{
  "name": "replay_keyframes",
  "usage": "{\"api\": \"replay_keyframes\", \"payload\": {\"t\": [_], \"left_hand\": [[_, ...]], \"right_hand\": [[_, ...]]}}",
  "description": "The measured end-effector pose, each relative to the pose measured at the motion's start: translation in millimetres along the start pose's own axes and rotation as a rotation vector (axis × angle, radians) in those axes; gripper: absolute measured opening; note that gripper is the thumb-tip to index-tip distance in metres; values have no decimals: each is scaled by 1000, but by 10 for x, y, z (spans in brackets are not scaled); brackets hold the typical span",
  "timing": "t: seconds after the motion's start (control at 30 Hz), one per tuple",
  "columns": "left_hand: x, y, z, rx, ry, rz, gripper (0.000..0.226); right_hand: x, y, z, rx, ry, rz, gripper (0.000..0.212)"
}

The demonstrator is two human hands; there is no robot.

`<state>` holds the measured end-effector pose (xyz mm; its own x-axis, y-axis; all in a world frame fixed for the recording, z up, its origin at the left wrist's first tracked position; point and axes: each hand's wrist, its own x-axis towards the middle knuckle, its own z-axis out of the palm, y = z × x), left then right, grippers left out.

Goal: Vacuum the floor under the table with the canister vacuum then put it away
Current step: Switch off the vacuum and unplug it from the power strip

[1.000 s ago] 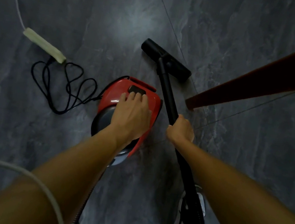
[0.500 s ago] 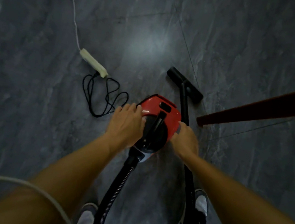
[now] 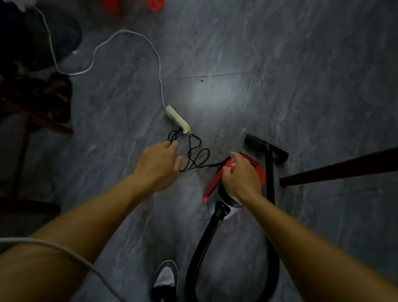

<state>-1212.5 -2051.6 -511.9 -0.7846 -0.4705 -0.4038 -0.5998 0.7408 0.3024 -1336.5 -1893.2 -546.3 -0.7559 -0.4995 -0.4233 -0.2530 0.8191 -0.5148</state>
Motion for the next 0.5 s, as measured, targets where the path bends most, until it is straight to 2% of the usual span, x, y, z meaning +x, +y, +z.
{"api": "replay_keyframes", "payload": {"t": [0.27, 0.5], "left_hand": [[-553, 70, -328, 13, 77, -35, 47], [-391, -223, -565, 19, 95, -11, 52]], "right_hand": [[-509, -275, -66, 67, -54, -100, 52], [-314, -574, 83, 87, -30, -17, 48]]}}
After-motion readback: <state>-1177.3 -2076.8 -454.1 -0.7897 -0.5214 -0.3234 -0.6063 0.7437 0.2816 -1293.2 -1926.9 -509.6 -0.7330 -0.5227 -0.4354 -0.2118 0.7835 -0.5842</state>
